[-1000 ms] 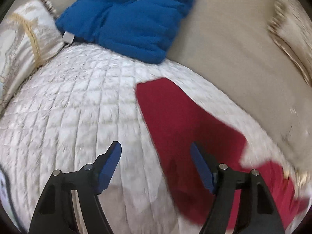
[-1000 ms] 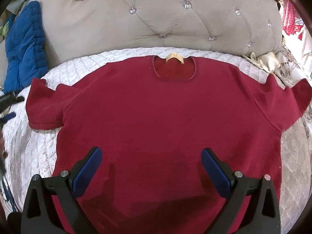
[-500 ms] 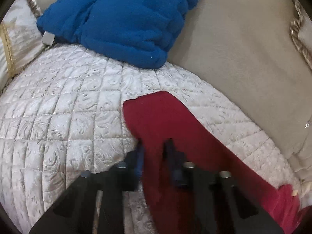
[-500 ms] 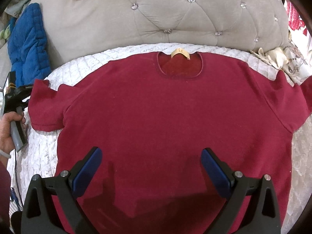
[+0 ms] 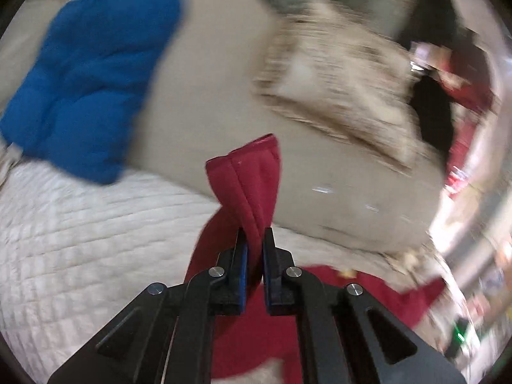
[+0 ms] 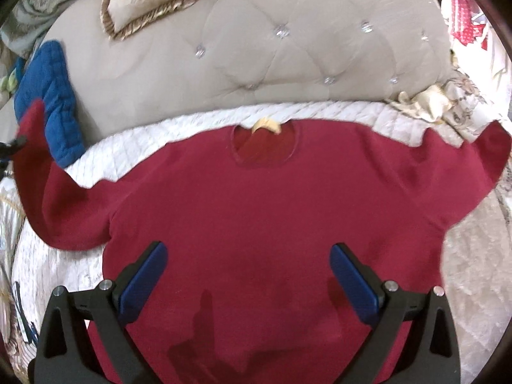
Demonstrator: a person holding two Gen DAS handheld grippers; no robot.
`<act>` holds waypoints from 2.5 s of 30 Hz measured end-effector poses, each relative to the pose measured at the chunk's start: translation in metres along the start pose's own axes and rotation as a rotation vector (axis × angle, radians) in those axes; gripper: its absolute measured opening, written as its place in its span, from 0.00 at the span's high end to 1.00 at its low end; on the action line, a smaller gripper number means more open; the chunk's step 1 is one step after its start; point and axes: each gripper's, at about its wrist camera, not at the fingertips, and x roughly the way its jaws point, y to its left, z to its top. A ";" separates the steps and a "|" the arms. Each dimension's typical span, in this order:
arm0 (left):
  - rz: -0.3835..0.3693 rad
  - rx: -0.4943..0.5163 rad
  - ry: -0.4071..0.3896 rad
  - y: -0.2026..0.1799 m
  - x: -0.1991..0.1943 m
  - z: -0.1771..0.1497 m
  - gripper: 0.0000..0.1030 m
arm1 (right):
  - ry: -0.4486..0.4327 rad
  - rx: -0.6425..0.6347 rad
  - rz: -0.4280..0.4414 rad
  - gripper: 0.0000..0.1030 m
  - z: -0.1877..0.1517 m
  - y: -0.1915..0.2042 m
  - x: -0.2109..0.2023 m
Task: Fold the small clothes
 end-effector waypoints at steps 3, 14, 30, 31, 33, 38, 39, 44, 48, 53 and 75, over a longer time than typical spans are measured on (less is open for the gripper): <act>-0.092 0.048 0.029 -0.051 0.005 -0.012 1.00 | -0.029 0.025 -0.013 0.00 0.006 -0.016 -0.015; -0.173 0.196 0.313 -0.165 0.092 -0.150 1.00 | -0.045 0.120 -0.054 0.00 0.014 -0.087 -0.042; 0.105 0.329 0.269 -0.082 0.003 -0.135 0.81 | 0.125 0.022 0.084 0.00 0.006 -0.070 0.019; 0.138 0.318 0.268 -0.069 0.002 -0.133 0.81 | 0.158 0.014 0.087 0.01 0.003 -0.066 0.028; 0.196 0.281 0.268 -0.048 0.005 -0.131 0.81 | 0.197 -0.008 0.078 0.08 -0.003 -0.058 0.039; 0.248 0.155 0.276 -0.012 0.008 -0.129 0.81 | 0.159 -0.150 0.038 0.90 -0.007 -0.038 0.042; 0.251 0.144 0.272 -0.010 0.007 -0.129 0.81 | 0.149 -0.144 0.045 0.91 -0.003 -0.040 0.039; 0.246 0.147 0.256 -0.020 0.013 -0.127 0.81 | 0.042 -0.133 0.041 0.94 0.023 -0.054 0.018; 0.258 0.173 0.264 -0.030 0.027 -0.129 0.81 | -0.071 -0.062 -0.074 0.94 0.048 -0.083 0.006; 0.274 0.166 0.315 -0.031 0.049 -0.136 0.81 | -0.080 -0.056 -0.267 0.94 0.058 -0.106 0.027; 0.240 0.135 0.377 -0.017 0.065 -0.160 0.81 | 0.139 -0.559 0.295 0.92 0.064 0.141 0.130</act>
